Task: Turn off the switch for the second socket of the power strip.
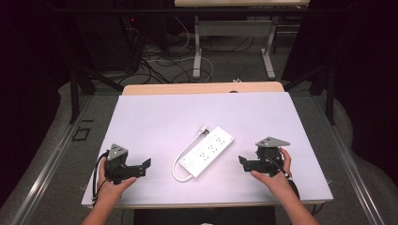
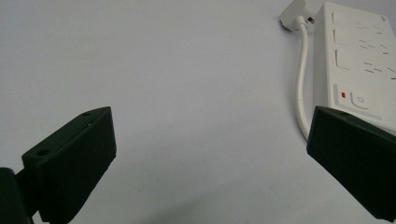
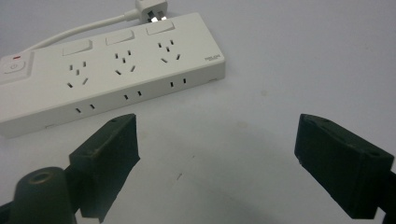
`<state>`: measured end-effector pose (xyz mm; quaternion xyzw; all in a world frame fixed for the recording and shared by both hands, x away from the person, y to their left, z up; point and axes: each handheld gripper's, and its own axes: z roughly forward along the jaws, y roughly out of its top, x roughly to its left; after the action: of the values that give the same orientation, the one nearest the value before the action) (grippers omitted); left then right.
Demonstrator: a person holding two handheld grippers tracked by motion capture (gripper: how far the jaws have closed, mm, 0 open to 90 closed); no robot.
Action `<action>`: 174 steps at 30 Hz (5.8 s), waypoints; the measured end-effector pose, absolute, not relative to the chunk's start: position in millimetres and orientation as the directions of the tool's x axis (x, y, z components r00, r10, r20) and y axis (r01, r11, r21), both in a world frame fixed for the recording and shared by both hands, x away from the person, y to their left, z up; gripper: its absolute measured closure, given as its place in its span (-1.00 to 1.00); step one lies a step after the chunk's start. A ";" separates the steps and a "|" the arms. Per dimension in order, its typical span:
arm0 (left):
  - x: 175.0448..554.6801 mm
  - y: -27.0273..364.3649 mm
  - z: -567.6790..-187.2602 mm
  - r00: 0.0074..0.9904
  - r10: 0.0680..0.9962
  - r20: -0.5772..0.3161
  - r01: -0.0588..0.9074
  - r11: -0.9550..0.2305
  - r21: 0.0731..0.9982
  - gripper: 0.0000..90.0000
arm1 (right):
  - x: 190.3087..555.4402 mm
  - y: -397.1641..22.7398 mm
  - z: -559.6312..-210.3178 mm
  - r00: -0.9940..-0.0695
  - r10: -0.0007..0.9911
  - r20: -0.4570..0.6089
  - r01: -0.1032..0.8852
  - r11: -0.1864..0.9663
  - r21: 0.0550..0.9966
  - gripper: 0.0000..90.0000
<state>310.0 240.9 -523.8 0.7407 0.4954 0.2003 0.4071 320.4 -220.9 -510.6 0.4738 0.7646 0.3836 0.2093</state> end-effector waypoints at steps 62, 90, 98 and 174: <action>310.1 235.2 -526.3 0.431 0.896 -0.104 0.576 -0.184 0.797 -0.95 | 394.3 -153.0 -479.4 -0.605 0.795 0.048 0.556 0.378 0.740 0.02; 311.8 235.3 -528.9 0.418 0.903 -0.100 0.580 -0.181 0.794 -0.92 | 421.2 -127.6 -492.3 -0.606 0.790 0.093 0.585 0.364 0.725 0.35; 312.0 236.0 -528.7 0.421 0.902 -0.098 0.584 -0.187 0.790 -0.90 | 425.2 -121.1 -497.9 -0.604 0.790 0.103 0.594 0.361 0.719 0.40; 312.5 237.0 -529.8 0.407 0.909 -0.089 0.590 -0.187 0.786 -0.82 | 438.6 -101.5 -531.7 -0.582 0.792 0.185 0.670 0.338 0.660 1.00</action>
<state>312.5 237.0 -529.8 0.7427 0.5044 0.2047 0.3899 438.6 -101.5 -531.7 0.4493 0.8137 0.3590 0.0848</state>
